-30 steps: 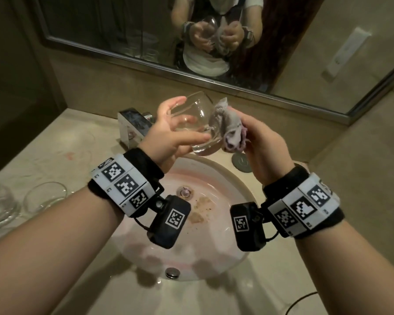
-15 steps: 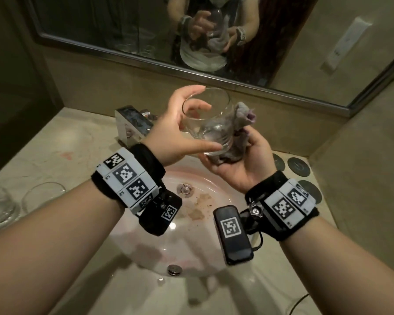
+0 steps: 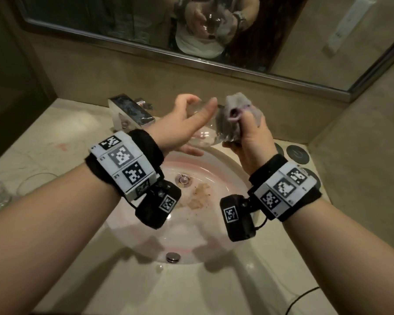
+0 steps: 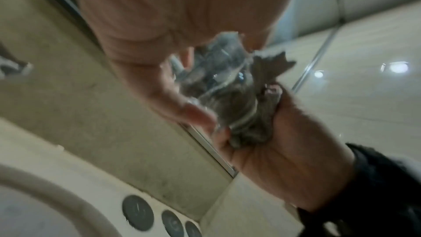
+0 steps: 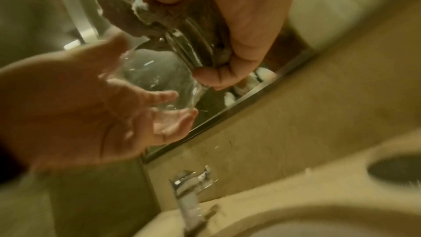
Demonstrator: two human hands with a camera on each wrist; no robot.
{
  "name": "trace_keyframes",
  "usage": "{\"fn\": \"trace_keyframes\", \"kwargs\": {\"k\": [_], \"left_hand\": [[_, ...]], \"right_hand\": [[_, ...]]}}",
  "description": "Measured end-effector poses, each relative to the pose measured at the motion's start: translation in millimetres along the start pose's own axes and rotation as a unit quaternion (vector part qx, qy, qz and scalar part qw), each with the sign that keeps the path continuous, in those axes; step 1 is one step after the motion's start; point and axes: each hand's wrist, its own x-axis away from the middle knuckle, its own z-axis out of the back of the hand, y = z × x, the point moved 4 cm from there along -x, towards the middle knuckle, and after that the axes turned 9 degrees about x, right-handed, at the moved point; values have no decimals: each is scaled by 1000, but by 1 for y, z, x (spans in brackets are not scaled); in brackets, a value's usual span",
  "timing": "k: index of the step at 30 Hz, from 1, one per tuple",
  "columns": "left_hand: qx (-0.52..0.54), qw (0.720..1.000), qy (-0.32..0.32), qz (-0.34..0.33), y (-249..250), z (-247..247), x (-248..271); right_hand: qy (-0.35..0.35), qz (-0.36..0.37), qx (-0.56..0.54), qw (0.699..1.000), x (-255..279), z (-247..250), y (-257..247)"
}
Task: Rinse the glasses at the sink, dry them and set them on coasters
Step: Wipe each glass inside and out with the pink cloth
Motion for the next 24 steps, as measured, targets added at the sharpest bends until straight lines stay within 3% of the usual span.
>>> {"fn": "trace_keyframes", "kwargs": {"k": [3,6,9,10,12,14,16,18,24], "left_hand": [[80,994,34,66,-12,-6,-4],[295,942,-51,154,-30,-9,-10],[360,911,-103,174,-36,-10,-9],[359,910,-102,181,-36,-12,-8],[318,932,-70,160,-33,-13,-5],[211,974,-18,79,-23,-14,2],[128,991,-23,-11,-10,-22,8],[96,993,-28,-67,2,-25,11],[49,991,17,-121,7,-23,10]], "right_hand": [[-2,104,104,989,1,3,-5],[-62,223,210,950,10,5,-13],[-114,319,279,899,20,9,-24],[-124,306,268,905,20,11,-25],[-117,204,207,950,13,13,-23],[-86,62,137,985,5,14,-18],[-93,-39,24,995,2,12,-15],[-107,-75,-43,991,2,9,-19],[-107,-106,-46,988,0,12,-22]]}}
